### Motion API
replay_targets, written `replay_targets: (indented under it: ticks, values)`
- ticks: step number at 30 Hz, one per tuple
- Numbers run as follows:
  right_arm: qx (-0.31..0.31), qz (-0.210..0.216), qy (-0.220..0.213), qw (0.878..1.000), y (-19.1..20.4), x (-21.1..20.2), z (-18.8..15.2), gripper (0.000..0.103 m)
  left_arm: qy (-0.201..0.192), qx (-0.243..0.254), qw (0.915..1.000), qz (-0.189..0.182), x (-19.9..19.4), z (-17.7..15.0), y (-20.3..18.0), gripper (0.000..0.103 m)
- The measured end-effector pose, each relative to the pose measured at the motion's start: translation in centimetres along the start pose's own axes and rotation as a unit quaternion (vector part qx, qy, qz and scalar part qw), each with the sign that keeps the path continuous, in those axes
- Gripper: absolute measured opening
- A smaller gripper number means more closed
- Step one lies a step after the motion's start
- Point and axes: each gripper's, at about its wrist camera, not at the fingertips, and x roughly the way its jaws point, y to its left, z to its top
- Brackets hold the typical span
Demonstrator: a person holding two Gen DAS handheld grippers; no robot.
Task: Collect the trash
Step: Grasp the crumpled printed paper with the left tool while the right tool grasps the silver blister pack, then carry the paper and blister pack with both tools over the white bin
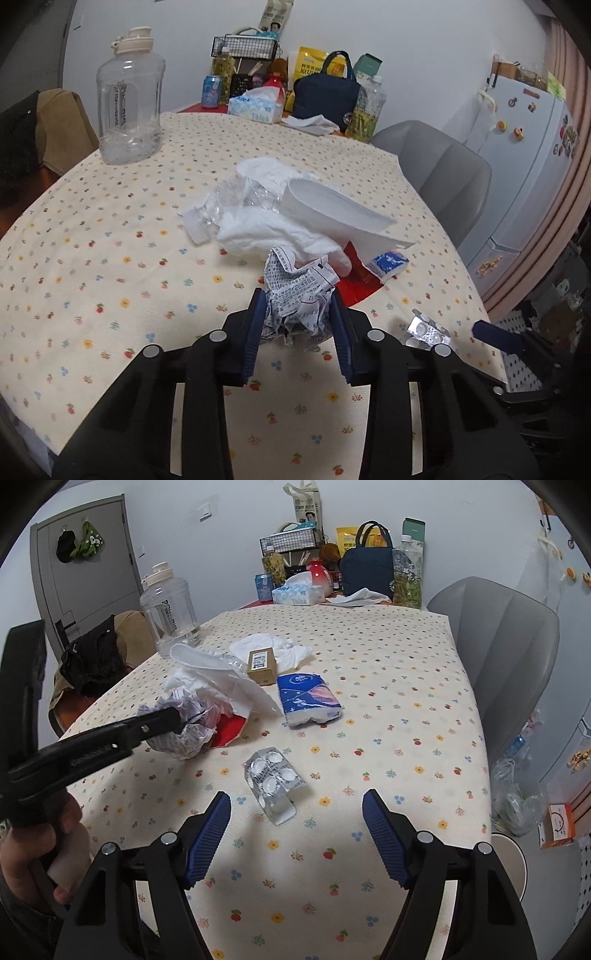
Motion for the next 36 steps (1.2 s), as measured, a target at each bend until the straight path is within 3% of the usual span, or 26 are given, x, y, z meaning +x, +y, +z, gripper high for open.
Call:
replay_targets:
  ticks: [8,11,13,15,16,24,36]
  values:
    - [-0.016,0.011,0.01,1.0,1.1,1.9,1.2,0.066,-0.024,-0.004,0.9997,0.005,-3.3,0.7,1.0,0.034]
    - [-0.014,0.014,0.022,1.0,1.2,2.9,1.3,0.058,-0.032,-0.009,0.9994,0.006,-4.3,1.0,1.5,0.023]
    - [-0.012,0.016,0.03,0.999,1.2,3.5,1.3,0.04,-0.037,-0.012,0.9992,0.006,-4.8,1.3,1.8,0.023]
    - [-0.008,0.022,0.037,0.999,1.1,3.8,1.3,0.038,-0.043,-0.011,0.999,0.009,-5.1,1.6,1.9,0.023]
    - [-0.007,0.023,0.035,0.999,1.1,3.7,1.3,0.032,-0.045,-0.011,0.9989,0.009,-5.2,1.7,1.9,0.023]
    - [-0.008,0.03,0.002,1.0,0.6,1.1,1.9,0.032,-0.069,-0.005,0.9976,0.003,-6.6,2.7,0.8,0.022]
    - [0.03,0.014,-0.049,0.998,-3.4,-3.2,2.3,0.032,-0.073,0.042,0.9962,-0.023,-6.1,4.2,-4.9,0.022]
